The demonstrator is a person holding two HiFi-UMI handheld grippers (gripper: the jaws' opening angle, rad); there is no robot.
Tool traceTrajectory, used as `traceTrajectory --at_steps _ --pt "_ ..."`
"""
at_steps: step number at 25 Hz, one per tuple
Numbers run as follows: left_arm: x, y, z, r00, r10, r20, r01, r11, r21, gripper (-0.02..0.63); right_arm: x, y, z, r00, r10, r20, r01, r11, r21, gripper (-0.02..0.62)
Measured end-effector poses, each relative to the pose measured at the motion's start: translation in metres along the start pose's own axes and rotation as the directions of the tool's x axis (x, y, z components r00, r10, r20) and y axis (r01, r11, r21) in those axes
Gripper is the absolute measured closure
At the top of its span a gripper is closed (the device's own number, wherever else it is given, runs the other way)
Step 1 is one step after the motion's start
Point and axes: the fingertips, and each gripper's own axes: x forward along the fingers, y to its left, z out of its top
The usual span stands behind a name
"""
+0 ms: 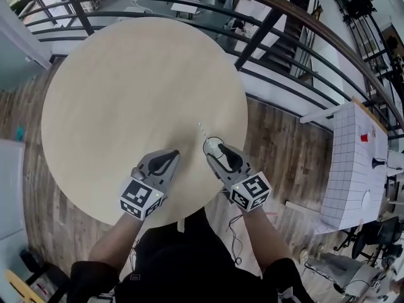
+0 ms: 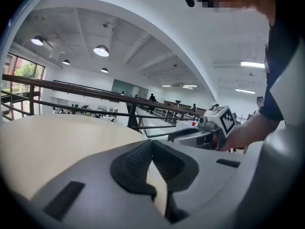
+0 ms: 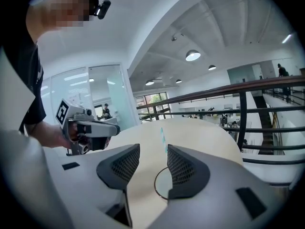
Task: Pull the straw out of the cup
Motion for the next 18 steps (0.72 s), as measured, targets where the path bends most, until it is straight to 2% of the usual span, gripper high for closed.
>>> traceTrajectory --at_steps 8,13,18 --pt "0.019 0.018 -0.013 1.000 -0.004 0.008 0.004 1.000 0.005 0.598 0.031 -0.014 -0.020 0.996 -0.015 -0.086 0.009 0.997 -0.072 0.422" --pt "0.022 0.022 -0.017 1.000 -0.008 -0.002 0.008 1.000 0.000 0.598 0.045 -0.019 -0.030 0.987 -0.040 -0.157 0.024 0.994 -0.107 0.385" --pt "0.021 0.023 -0.022 1.000 -0.006 -0.008 0.006 1.000 -0.009 0.598 0.052 -0.023 -0.038 0.974 -0.057 -0.220 0.027 0.990 -0.138 0.383"
